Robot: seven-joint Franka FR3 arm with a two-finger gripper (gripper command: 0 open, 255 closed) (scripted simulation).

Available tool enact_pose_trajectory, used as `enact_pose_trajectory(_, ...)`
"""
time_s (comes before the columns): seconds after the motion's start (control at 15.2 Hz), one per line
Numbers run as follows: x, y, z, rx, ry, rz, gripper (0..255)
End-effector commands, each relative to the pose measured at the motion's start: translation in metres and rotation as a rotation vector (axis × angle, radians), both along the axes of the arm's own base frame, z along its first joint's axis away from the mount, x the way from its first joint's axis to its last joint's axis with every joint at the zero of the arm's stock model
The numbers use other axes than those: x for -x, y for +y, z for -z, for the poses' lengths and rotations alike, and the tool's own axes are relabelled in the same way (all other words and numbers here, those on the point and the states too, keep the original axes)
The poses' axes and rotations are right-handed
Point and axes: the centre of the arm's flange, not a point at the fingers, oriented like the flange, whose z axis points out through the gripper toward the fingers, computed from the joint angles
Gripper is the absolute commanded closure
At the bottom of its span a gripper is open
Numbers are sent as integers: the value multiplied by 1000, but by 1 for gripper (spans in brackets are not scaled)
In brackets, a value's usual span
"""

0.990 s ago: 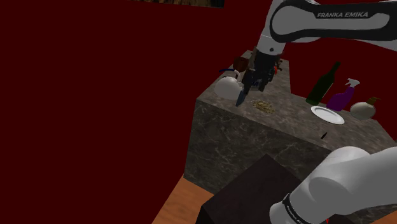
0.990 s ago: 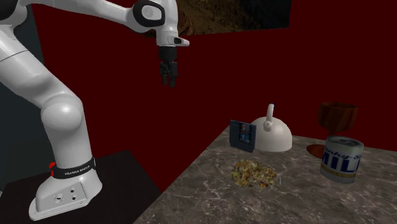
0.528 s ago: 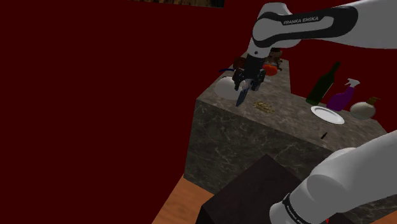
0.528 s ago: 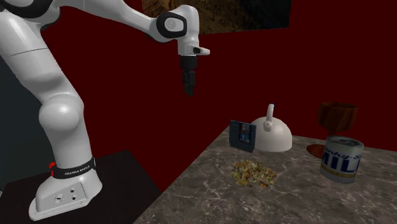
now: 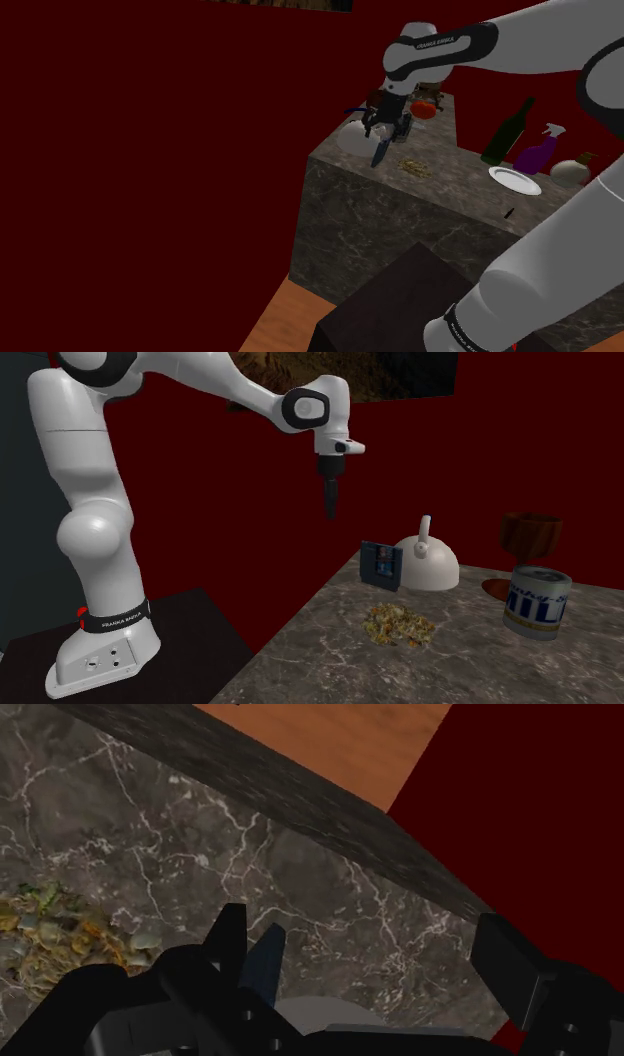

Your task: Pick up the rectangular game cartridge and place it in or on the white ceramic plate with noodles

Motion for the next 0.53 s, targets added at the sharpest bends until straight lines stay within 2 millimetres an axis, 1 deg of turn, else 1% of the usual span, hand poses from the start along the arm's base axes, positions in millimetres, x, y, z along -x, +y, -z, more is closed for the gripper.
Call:
enact_pose_trajectory(0.0,-14,-20,16,0,-3,72,0)
enact_pose_trajectory(0.4,-41,-87,46,0,-11,282,0)
enact_pose_trajectory(0.46,-41,-89,47,0,-12,289,0)
